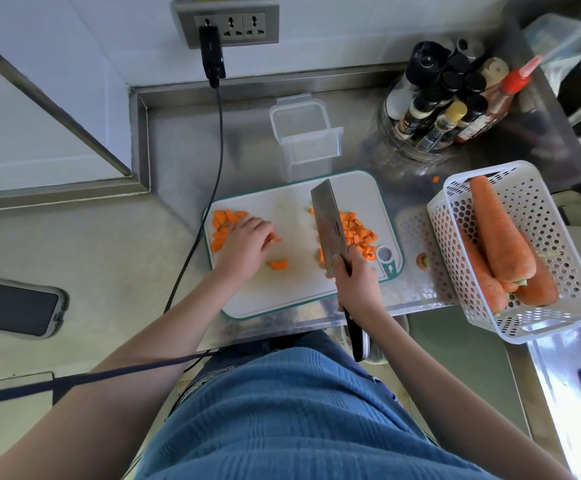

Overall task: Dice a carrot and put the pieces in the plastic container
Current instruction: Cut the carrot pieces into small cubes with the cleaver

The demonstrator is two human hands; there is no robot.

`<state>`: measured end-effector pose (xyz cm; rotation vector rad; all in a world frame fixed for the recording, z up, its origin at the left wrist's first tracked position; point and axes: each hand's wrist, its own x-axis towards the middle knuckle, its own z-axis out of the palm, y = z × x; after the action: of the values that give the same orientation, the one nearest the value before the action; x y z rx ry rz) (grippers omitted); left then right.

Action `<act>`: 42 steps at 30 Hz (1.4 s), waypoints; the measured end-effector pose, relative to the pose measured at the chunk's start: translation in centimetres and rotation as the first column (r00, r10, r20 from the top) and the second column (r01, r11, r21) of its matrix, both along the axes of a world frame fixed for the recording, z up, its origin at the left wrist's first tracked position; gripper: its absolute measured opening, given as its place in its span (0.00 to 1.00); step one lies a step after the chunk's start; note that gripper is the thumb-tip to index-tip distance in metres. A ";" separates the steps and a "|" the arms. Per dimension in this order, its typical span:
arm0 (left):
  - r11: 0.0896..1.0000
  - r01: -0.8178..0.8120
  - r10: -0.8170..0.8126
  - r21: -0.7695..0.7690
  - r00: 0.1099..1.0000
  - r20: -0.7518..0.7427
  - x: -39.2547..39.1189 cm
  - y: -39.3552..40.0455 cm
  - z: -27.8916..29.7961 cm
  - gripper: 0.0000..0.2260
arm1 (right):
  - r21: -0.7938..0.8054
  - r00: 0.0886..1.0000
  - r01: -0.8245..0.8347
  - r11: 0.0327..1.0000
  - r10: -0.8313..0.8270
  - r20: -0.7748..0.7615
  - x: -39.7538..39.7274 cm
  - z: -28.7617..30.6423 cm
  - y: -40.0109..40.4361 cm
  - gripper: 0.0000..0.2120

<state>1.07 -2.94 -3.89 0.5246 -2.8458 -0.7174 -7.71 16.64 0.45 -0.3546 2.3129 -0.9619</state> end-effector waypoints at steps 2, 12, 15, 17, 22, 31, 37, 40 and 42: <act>0.981 -0.082 0.091 0.175 0.995 -0.043 0.8 0.7 0.2 0.04 | 0.007 1.000 -0.006 1.000 0.006 0.002 0.0 -0.1 0.0 0.09; 0.990 0.068 -0.069 0.120 0.998 0.008 3.4 2.9 0.0 0.09 | 0.028 1.000 -0.030 0.999 0.030 0.001 0.2 -0.2 -0.8 0.10; 0.995 0.060 -0.057 0.078 0.998 -0.042 3.1 2.8 0.2 0.10 | 0.026 1.000 -0.024 0.999 0.023 0.009 0.3 -0.1 -0.8 0.11; 0.996 0.075 -0.073 0.046 0.996 -0.045 2.8 2.8 0.2 0.11 | 0.031 1.000 -0.014 0.999 0.014 0.009 0.4 -0.1 -0.6 0.11; 0.990 0.139 -0.138 -0.001 0.990 -0.027 3.0 2.7 -0.1 0.09 | 0.029 1.000 -0.009 1.000 0.009 0.002 0.6 -0.2 -0.4 0.11; 0.988 0.013 -0.018 0.151 0.999 0.031 3.3 2.6 0.0 0.17 | 0.024 1.000 -0.022 0.999 0.022 0.008 0.6 0.1 -1.1 0.10; 0.978 -0.025 0.003 0.209 0.995 0.101 2.9 2.6 -0.4 0.11 | 0.018 1.000 -0.024 1.000 0.024 -0.004 0.6 0.1 -1.3 0.11; 0.973 -0.041 0.016 0.229 0.994 0.110 3.0 2.7 -0.5 0.11 | 0.012 1.000 -0.026 1.000 0.026 0.015 0.7 0.0 -1.1 0.10; 0.967 -0.064 0.037 0.248 0.993 0.114 2.9 2.7 -0.6 0.11 | 0.010 0.999 -0.031 0.999 0.031 0.026 0.8 -0.1 -1.0 0.10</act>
<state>3.99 -0.20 -4.48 0.6896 -2.8431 -1.0798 -6.93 15.68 0.36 -0.3702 2.2818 -0.9339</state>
